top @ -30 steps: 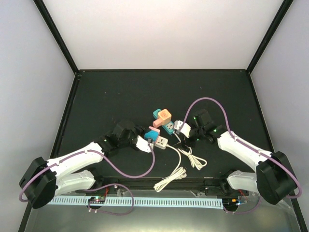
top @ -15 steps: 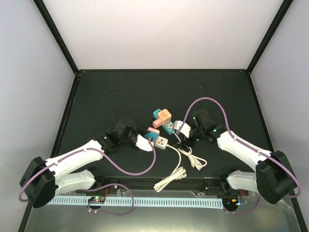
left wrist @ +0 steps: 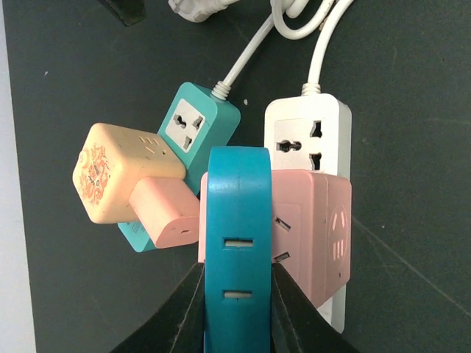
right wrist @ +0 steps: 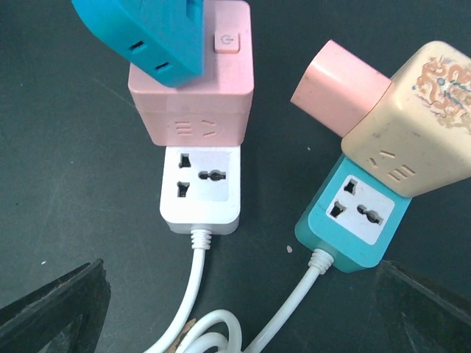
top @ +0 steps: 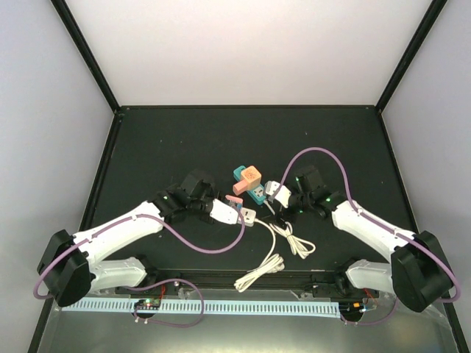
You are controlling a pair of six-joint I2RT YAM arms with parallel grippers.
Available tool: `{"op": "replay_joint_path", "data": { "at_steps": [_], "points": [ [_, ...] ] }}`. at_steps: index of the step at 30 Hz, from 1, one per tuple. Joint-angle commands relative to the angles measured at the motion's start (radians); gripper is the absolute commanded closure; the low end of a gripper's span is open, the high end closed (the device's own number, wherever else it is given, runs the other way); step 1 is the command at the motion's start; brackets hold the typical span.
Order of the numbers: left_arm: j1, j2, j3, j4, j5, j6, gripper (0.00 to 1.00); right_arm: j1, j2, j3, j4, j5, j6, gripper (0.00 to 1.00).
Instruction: Pull the plug off the socket
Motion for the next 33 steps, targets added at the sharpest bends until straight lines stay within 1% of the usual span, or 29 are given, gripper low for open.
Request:
{"op": "replay_joint_path", "data": {
  "at_steps": [1, 4, 5, 9, 11, 14, 17, 19, 23, 27, 33],
  "points": [
    [-0.007, 0.009, 0.084, -0.104, 0.041, -0.029, 0.92, 0.005, -0.044, -0.014, 0.075, 0.002, 0.023, 0.0],
    [-0.007, 0.006, 0.106, -0.163, 0.043, -0.036, 0.95, 0.006, -0.091, -0.054, 0.153, -0.058, 0.041, 0.0],
    [-0.007, 0.006, 0.112, -0.186, 0.046, -0.037, 0.96, 0.007, -0.093, -0.055, 0.153, -0.077, 0.028, 0.0],
    [-0.007, 0.012, 0.141, -0.266, 0.044, -0.061, 0.98, 0.008, -0.054, -0.021, 0.128, -0.089, 0.018, 0.0],
    [-0.007, 0.019, 0.154, -0.292, 0.047, -0.091, 0.99, 0.007, -0.041, -0.012, 0.161, -0.124, 0.044, 0.0],
    [-0.007, 0.026, 0.171, -0.339, 0.059, -0.129, 0.98, 0.008, -0.008, -0.022, 0.284, -0.245, 0.149, 0.0],
    [-0.007, 0.026, 0.174, -0.369, 0.054, -0.149, 0.98, 0.025, 0.055, -0.066, 0.476, -0.316, 0.277, 0.0],
    [-0.007, 0.023, 0.169, -0.379, 0.049, -0.162, 0.99, 0.061, 0.095, -0.084, 0.565, -0.301, 0.309, 0.0],
    [-0.006, 0.024, 0.17, -0.39, 0.048, -0.19, 0.98, 0.132, 0.167, -0.11, 0.686, -0.236, 0.309, 0.0],
    [-0.005, 0.037, 0.179, -0.365, 0.043, -0.213, 0.98, 0.145, 0.239, -0.127, 0.82, -0.214, 0.326, 0.0],
    [-0.003, 0.108, 0.239, -0.388, 0.059, -0.236, 0.98, 0.171, 0.331, -0.115, 0.932, -0.184, 0.336, 0.01]
  ]
}}
